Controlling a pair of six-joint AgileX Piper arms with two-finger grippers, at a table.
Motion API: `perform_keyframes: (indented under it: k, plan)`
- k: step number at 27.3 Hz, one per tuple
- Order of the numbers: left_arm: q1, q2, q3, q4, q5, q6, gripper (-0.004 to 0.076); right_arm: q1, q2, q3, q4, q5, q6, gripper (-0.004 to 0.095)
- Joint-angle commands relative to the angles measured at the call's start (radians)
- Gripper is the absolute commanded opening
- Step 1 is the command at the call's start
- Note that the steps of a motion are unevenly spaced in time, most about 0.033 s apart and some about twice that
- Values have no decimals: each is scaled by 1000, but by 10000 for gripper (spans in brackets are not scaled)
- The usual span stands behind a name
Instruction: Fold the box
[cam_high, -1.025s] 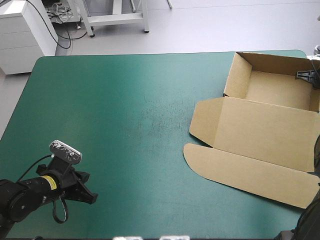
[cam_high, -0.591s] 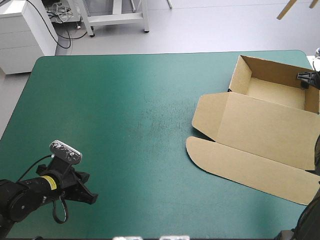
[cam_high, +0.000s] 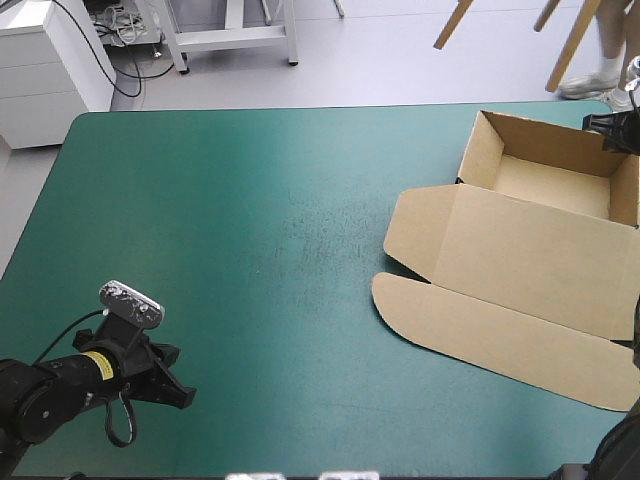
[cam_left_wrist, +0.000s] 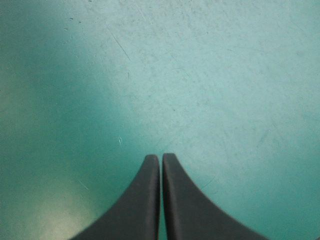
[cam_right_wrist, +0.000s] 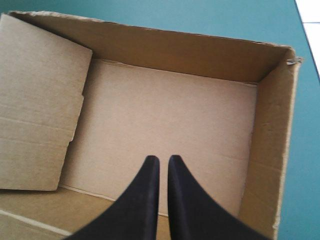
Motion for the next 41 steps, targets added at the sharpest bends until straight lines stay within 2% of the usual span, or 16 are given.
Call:
perform_keyframes:
  k: [1,6,13,16,20,25,28,32,41]
  plan:
    - [-1,-4,-27,-18,-43,-5,-8,39,-75,-27,34,-25,-20,-10]
    - [-1,-4,-27,-18,-43,-5,-8,200,-122,8,-82,-25,3,-10]
    - [-1,-4,-27,-16,-43,-5,-8,300,-216,182,-84,-25,-4,-12]
    - [-1,-4,-27,-9,-43,-7,-8,332,-304,339,-77,-46,-27,-11]
    - [-1,-4,-8,-12,-49,-7,-8,354,-425,514,-72,-105,-47,-12]
    - [-1,-13,29,-18,-47,-7,-8,357,-582,713,-37,-125,-114,-16]
    - [-1,-47,41,-18,-54,-7,-8,357,-693,846,-33,-183,-114,-16]
    - [-1,-138,59,-20,-50,-7,-8,357,-851,998,-33,-234,-114,-16]
    - [-1,-340,149,-73,-39,-7,-8,357,-1125,1243,-30,-225,-114,-16]
